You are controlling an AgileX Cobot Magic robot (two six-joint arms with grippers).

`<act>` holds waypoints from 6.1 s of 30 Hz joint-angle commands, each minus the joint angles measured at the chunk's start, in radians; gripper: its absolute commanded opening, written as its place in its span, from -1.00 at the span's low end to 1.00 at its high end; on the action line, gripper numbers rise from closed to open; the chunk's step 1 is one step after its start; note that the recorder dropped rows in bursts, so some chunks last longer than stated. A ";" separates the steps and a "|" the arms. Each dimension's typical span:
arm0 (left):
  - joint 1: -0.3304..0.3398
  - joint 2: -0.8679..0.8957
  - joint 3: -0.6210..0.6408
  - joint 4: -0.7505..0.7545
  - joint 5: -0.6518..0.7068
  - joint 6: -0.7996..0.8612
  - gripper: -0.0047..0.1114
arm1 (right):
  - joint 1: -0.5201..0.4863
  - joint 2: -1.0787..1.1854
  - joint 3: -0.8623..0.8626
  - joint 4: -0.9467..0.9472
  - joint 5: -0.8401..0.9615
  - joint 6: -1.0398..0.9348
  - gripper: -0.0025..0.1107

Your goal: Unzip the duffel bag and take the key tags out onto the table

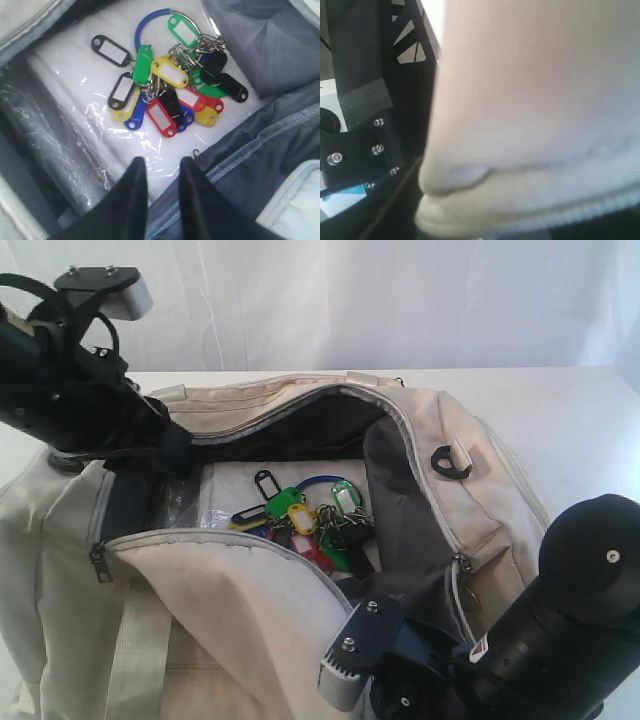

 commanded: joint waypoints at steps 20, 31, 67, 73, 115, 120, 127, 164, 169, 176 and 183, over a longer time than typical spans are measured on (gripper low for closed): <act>-0.106 -0.002 0.032 -0.082 0.572 0.321 -0.92 | 0.002 -0.071 -0.071 -0.081 0.042 0.004 0.09; -0.106 -0.190 0.315 -0.107 0.549 0.269 -0.92 | 0.000 -0.195 -0.103 -0.129 0.022 0.010 0.09; -0.104 -0.144 0.462 0.222 0.064 -0.039 -0.92 | 0.000 -0.353 -0.241 -1.406 0.244 1.266 0.05; -0.102 -0.144 0.462 0.251 0.064 -0.051 -0.92 | -0.002 -0.189 -0.181 -1.416 0.202 1.271 -0.12; -0.106 -0.436 0.368 0.292 0.181 -0.113 -0.92 | -0.100 -0.121 -0.524 -0.741 -0.086 0.650 -0.67; -0.106 -0.493 0.408 0.277 0.155 -0.113 -0.92 | -0.100 -0.003 -0.576 -0.550 -0.144 0.425 -0.67; -0.106 -0.498 0.415 0.239 0.147 -0.095 -0.92 | -0.100 0.242 -0.672 -0.391 -0.152 0.282 -0.67; -0.125 -0.498 0.415 0.214 0.144 -0.069 -0.92 | -0.050 0.671 -0.854 -0.870 -0.173 0.470 0.17; -0.125 -0.498 0.415 0.214 0.144 -0.069 -0.92 | -0.050 0.730 -0.904 -0.867 -0.044 0.490 0.05; -0.125 -0.498 0.415 0.214 0.144 -0.069 -0.92 | -0.048 0.721 -0.954 -0.854 0.024 0.490 -0.96; -0.125 -0.498 0.415 0.214 0.144 -0.064 -0.92 | -0.048 0.677 -1.014 -0.810 0.048 0.493 -0.96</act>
